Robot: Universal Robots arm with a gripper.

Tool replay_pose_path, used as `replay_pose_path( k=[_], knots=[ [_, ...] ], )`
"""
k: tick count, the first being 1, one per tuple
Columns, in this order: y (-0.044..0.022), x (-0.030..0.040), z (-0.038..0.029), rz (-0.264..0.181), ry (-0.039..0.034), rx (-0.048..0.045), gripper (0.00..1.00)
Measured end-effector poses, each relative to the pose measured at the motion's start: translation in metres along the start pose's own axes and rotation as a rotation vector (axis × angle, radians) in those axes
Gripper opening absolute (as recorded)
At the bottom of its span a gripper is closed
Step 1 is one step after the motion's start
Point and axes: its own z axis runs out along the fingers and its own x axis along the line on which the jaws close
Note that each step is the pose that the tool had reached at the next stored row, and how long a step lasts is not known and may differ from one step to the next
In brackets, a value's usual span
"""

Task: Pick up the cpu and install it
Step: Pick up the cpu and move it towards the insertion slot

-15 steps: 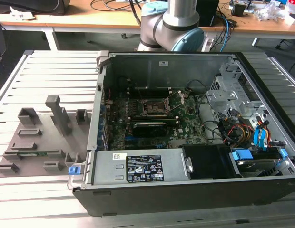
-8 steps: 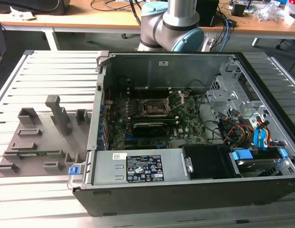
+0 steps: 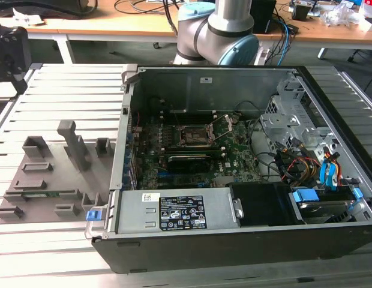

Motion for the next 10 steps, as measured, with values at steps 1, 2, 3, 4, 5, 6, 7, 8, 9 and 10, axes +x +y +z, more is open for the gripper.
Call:
replay_pose_path(
  k=[1,2,3,4,5,6,7,8,9,10],
  knots=[
    [-0.0003,-0.0063,0.0,0.0,0.0,0.0001,0.55],
    [-0.0006,-0.0121,0.0001,0.0,0.0,0.0001,0.55],
    [-0.0008,-0.0163,0.0002,0.0,-0.0001,0.0001,0.55],
    [-0.001,-0.021,0.0002,0.0,0.0,0.0001,0.55],
    [-0.0012,-0.0264,0.0002,0.0,0.0,0.0001,0.55],
    [-0.0015,-0.0326,0.0003,0.0,0.0,0.0001,0.55],
    [-0.0018,-0.0376,0.0003,0.0,0.0,0.0002,0.55],
    [-0.0021,-0.0433,0.0004,0.0,0.0001,0.0002,0.55],
    [-0.0024,-0.0511,0.0004,0.0,0.0001,0.0003,0.55],
    [-0.0026,-0.0555,0.0005,0.0,0.0,0.0003,0.55]
  ],
)
